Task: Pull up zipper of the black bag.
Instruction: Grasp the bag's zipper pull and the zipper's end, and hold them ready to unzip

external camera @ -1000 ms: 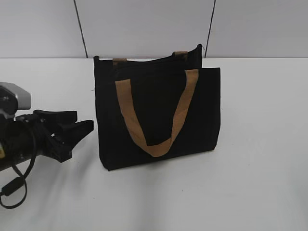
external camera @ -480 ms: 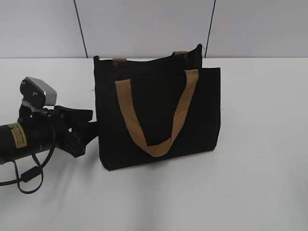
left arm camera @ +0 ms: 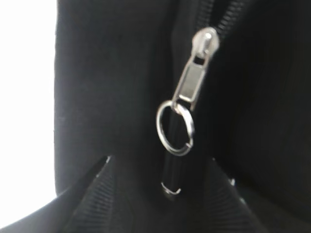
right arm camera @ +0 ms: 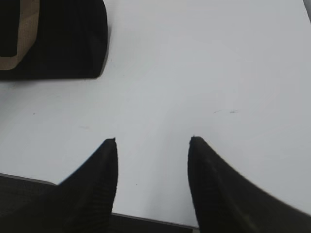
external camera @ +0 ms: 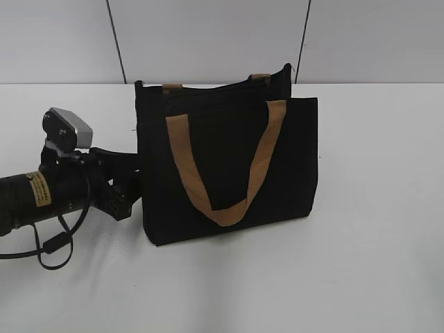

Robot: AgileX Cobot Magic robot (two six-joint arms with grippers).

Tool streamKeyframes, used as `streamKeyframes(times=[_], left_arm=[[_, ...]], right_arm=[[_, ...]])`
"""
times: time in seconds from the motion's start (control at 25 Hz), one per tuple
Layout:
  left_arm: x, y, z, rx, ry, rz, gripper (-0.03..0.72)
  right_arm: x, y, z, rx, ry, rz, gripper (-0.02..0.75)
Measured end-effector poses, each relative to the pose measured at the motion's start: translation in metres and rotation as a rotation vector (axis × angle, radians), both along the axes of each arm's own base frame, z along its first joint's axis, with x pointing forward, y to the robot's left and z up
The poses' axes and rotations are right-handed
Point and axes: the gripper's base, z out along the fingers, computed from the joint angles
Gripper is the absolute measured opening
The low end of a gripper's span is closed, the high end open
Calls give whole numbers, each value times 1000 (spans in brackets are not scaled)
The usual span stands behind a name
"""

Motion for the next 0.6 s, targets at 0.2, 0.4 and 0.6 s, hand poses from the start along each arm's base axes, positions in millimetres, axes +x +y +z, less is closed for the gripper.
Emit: streamKeyframes(times=[0.2,0.4,0.6], left_arm=[[-1,-1,0,-3,-3,-10,436],[0,-1,1,-13,-12,-14,436],[0,-1,1,-16,-14,-14,436]], right_arm=[[0,0,0,0,0,0,371],[0,0,0,0,0,0,371],[0,0,0,0,0,0,371]])
